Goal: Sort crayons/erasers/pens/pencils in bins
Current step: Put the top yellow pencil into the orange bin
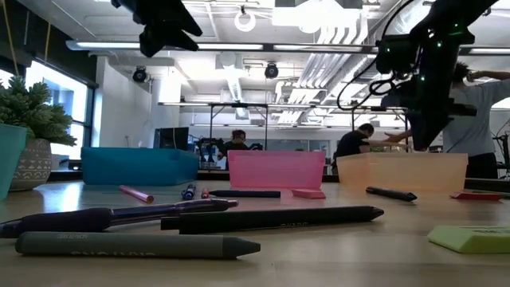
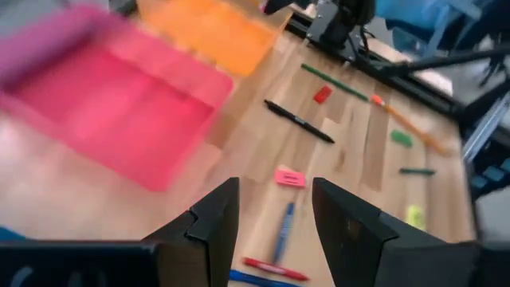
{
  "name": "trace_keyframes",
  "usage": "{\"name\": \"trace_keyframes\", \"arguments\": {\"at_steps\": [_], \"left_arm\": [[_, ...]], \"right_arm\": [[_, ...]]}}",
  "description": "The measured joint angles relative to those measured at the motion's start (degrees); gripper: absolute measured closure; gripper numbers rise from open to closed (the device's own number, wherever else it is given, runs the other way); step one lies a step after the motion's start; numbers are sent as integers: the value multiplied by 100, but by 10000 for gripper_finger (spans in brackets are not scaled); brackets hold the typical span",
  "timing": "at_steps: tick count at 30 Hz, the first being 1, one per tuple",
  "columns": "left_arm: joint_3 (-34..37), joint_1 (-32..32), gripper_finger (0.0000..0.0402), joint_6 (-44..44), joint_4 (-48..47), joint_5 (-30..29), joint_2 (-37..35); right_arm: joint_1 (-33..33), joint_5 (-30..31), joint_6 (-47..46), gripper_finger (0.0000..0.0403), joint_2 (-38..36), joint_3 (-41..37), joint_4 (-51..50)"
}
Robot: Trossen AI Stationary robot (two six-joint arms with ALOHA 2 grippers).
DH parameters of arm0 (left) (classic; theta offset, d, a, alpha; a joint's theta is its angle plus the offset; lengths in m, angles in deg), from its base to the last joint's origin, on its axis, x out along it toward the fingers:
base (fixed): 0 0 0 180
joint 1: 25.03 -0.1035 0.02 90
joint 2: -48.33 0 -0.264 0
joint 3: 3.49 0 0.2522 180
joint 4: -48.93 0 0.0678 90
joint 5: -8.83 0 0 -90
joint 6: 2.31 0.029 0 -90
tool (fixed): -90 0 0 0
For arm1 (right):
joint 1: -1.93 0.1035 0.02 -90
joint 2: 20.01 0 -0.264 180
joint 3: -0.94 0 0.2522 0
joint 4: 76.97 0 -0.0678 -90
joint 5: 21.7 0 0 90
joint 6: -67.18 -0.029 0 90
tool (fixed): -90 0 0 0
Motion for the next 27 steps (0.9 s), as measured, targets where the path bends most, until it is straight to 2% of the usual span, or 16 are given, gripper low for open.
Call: {"name": "trace_keyframes", "arguments": {"at_steps": [7, 13, 21, 27], "left_arm": [[0, 52, 256, -1508, -11, 123, 465], [0, 210, 256, -2460, 53, 118, 810], [0, 428, 256, -3239, 35, 108, 1210], [0, 561, 256, -3673, 1, 128, 1440]], "right_arm": [[2, 146, 356, 395, 2, -80, 253], [2, 100, 619, 395, 76, -80, 347], [2, -28, 885, 395, 743, -80, 350], [-13, 114, 1049, 395, 903, -80, 351]]}}
